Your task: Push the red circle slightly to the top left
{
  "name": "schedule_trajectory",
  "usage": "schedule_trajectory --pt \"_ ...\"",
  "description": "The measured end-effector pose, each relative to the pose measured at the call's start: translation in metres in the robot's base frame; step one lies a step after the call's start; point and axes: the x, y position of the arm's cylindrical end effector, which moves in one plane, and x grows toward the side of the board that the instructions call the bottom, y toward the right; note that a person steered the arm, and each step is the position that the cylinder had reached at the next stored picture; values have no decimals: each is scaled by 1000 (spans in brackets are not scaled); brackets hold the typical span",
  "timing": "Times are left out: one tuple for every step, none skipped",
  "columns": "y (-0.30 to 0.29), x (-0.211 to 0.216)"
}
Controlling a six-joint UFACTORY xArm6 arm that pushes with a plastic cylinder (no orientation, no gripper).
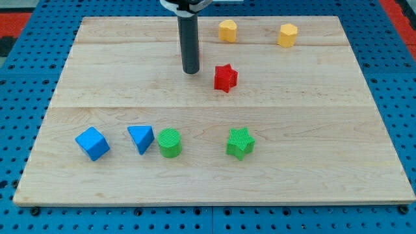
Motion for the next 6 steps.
schedule_trajectory --pt "0 -14" --pt "3 -23" --pt "21 -27" --pt "22 -43" --pt "21 -71" --pt "-1 -85"
